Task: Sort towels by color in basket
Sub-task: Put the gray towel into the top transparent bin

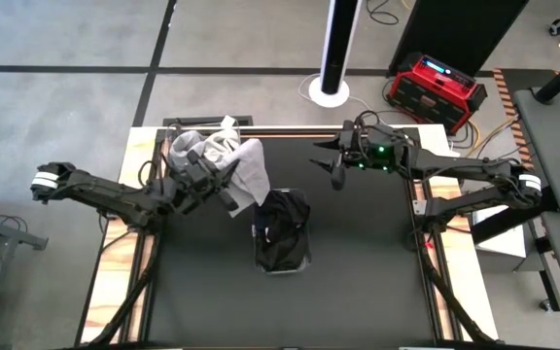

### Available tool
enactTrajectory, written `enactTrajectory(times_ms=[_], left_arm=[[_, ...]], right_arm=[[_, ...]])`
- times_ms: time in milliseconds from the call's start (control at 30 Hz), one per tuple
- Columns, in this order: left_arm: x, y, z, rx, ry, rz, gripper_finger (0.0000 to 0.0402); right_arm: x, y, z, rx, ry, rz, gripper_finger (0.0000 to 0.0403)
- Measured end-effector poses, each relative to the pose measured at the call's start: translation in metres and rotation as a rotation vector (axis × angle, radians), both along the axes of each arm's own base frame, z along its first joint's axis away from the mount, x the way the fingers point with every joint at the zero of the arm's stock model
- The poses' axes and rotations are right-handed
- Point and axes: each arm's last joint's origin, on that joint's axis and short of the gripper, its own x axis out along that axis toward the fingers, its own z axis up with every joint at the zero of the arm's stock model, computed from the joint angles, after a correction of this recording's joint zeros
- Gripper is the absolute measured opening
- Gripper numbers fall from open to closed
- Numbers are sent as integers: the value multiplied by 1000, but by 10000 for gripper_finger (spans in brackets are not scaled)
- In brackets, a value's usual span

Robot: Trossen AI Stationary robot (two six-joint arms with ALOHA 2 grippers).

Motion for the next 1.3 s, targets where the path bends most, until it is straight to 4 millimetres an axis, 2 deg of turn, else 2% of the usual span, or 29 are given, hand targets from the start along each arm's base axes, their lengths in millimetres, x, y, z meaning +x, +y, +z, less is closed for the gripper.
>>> enactTrajectory(times_ms=[233, 1133, 1200, 1300], left_arm=[[-1, 2, -3, -10, 32, 72, 0], [-1, 5, -3, -12, 43, 96, 0], [-2, 7, -4, -26, 47, 158, 0], [-5, 12, -2, -82, 88, 420, 0]], right_arm=[[0, 0, 0, 1, 1, -1, 226], [0, 0, 0, -10, 4, 2, 219], [0, 0, 0, -10, 4, 2, 219], [0, 0, 0, -10, 4, 2, 219]])
